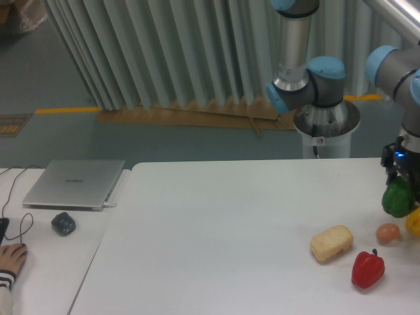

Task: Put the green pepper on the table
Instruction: 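Carry the held green pepper in the gripper over the table, then move the green pepper beside the yellow block and lower it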

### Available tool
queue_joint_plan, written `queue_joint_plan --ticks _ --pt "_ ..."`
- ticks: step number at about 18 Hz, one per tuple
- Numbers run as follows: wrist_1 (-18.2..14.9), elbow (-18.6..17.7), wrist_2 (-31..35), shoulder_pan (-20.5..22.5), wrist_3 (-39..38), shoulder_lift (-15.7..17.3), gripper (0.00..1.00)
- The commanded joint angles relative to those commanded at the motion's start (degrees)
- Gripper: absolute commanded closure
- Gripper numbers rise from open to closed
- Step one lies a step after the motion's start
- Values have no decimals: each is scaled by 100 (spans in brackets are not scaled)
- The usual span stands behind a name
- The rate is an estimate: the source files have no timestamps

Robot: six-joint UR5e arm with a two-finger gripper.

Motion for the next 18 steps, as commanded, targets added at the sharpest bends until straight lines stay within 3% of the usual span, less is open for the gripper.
queue_joint_plan --ticks 10,18 --pt "-9 44 -53 -932 -668 -18 89" --pt "9 35 -158 -1530 -773 -35 89"
